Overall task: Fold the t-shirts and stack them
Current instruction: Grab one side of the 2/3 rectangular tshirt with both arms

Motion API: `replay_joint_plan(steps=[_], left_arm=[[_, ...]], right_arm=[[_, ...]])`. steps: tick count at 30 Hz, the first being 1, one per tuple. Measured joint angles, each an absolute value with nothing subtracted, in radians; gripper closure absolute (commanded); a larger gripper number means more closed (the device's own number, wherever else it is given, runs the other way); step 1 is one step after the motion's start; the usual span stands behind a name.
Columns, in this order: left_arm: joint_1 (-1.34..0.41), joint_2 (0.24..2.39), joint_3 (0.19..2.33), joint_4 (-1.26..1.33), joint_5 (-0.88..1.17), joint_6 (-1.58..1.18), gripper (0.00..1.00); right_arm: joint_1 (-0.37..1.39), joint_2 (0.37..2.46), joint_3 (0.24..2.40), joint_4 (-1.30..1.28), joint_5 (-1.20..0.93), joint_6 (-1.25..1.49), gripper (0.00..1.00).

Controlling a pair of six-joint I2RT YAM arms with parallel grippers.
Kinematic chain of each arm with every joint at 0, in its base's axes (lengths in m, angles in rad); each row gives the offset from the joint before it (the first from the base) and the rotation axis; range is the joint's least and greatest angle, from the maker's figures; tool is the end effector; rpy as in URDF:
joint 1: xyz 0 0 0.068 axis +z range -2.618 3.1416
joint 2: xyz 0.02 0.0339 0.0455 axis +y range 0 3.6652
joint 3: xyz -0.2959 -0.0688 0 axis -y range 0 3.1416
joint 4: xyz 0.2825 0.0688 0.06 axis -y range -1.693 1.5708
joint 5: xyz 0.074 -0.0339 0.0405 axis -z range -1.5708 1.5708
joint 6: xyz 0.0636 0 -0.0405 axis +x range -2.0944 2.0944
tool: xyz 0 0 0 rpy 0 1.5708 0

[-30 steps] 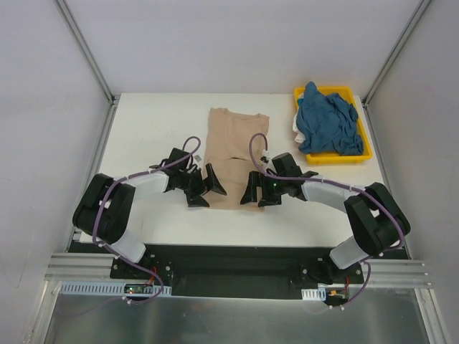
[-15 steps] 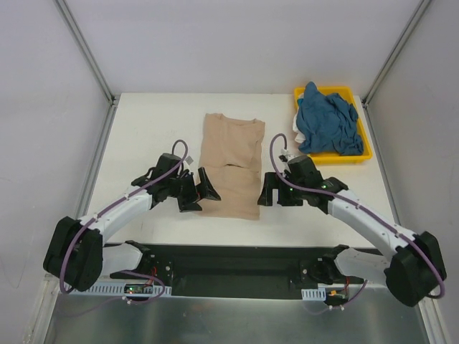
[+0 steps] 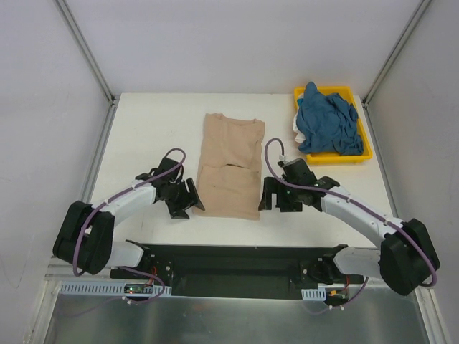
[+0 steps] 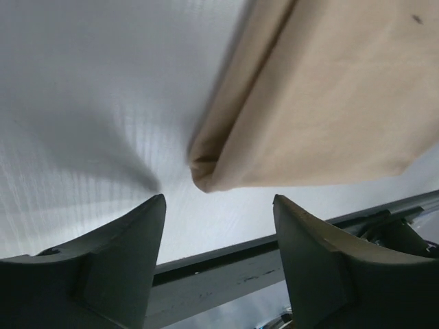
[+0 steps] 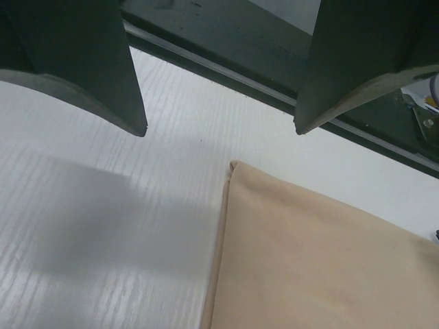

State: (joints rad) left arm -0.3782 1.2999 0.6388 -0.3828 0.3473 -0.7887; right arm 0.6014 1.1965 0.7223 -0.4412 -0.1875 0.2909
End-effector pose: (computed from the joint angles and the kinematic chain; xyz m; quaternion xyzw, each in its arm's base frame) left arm 0.2410 -0.1190 0.1569 -0.1498 0.9402 -0.2805 0.1222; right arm 0.2190 0.1646 0.2051 -0.1755 0.9266 0.2182 0.2508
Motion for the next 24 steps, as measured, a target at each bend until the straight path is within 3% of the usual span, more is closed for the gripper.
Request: replay_joint_plan(steps=[1, 5, 14, 17, 20, 23, 24], left_arm=[[-0.378, 1.324, 0.640, -0.385, 0.342, -0.780, 0.52], [-0.377, 1.401, 0.651, -0.390, 0.332, -0.768, 0.66], [-0.377, 1.461, 0.675, -0.379, 0.326, -0.767, 0.83], [-0.377, 1.480, 0.682, -0.371, 0.334, -0.766, 0.99], [-0.371, 1.494, 0.689, -0.366, 0.348, -0.766, 1.00], [-0.364, 1.506, 0.691, -0.362, 0.367, -0.765, 1.00], [-0.364, 1.509, 0.691, -0.361, 0.372, -0.765, 1.00]], right_arm=[[0.604, 1.219, 0.723, -0.434, -0.192, 0.293, 0.11], [0.643, 1.326, 0.737, -0.423, -0.198, 0.292, 0.13], [0.751, 1.517, 0.825, -0.398, -0.202, 0.287, 0.29], [0.752, 1.548, 0.837, -0.395, -0.204, 0.287, 0.41], [0.752, 1.562, 0.843, -0.393, -0.206, 0.284, 0.49], [0.755, 1.581, 0.855, -0.399, -0.209, 0.281, 0.62], [0.757, 1.588, 0.860, -0.399, -0.212, 0.278, 0.72]])
